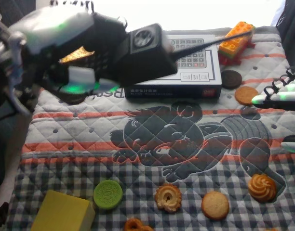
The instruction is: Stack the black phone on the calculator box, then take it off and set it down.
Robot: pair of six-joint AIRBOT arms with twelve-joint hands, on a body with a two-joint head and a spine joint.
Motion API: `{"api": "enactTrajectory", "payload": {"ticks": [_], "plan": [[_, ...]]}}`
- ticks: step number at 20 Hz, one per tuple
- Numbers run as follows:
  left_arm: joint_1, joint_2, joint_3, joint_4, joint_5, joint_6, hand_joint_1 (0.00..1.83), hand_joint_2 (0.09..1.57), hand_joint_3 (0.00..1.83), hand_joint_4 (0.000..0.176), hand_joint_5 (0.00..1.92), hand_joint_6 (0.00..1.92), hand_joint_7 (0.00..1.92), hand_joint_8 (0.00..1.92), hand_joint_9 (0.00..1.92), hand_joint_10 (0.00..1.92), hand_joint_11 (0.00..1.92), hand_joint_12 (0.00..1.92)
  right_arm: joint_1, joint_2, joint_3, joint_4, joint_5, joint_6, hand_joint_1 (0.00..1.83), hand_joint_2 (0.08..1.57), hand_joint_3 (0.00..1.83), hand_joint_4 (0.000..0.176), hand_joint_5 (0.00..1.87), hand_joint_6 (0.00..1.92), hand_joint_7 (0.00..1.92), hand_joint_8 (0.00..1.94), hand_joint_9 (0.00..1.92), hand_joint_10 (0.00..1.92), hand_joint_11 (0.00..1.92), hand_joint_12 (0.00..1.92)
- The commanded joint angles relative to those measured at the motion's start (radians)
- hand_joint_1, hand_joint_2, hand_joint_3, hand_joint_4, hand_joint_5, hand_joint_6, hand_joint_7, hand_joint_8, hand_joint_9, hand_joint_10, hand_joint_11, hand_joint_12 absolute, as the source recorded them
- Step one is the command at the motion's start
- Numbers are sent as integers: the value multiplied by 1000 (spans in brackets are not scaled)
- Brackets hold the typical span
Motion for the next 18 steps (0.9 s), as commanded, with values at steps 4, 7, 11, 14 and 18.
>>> {"api": "enactTrajectory", "payload": {"ticks": [4, 7, 11, 14, 18], "plan": [[-93, -86, 97, 5, -22, -6, 1365, 1131, 1, 0, 777, 1207, 969, 1011, 960, 1122, 648, 1173, 11, -4, 11, 25, 114, -3, 609, 1238, 2, 0, 494, 3, 556, 1, 574, 2, 402, 446], [-145, -165, 181, 5, 58, -6, 1363, 1140, 0, 0, 786, 1214, 1016, 990, 844, 1215, 401, 1262, 14, -10, 15, 25, 114, -3, 604, 1238, 0, 0, 485, 0, 558, 0, 572, 1, 386, 459], [-188, -262, 277, 23, 151, -5, 1380, 1116, 0, 0, 798, 1065, 1038, 946, 969, 1165, 679, 1276, 24, -24, 23, 15, 105, -3, 565, 1228, 0, 0, 483, 2, 561, 2, 586, 4, 412, 484], [-207, -323, 341, 22, 196, -5, 1283, 1125, 0, 0, 826, 1042, 1067, 987, 910, 870, 561, 1298, 26, -30, 26, 10, 102, -3, 557, 1231, 0, 0, 479, 0, 570, 5, 605, 10, 413, 485], [-207, -401, 423, 21, 247, -7, 1028, 983, 0, 21, 688, 80, 822, 144, 750, 330, 293, 1257, 34, -42, 32, 4, 99, -3, 557, 1239, 2, 0, 468, 0, 571, 2, 596, 2, 403, 496]]}}
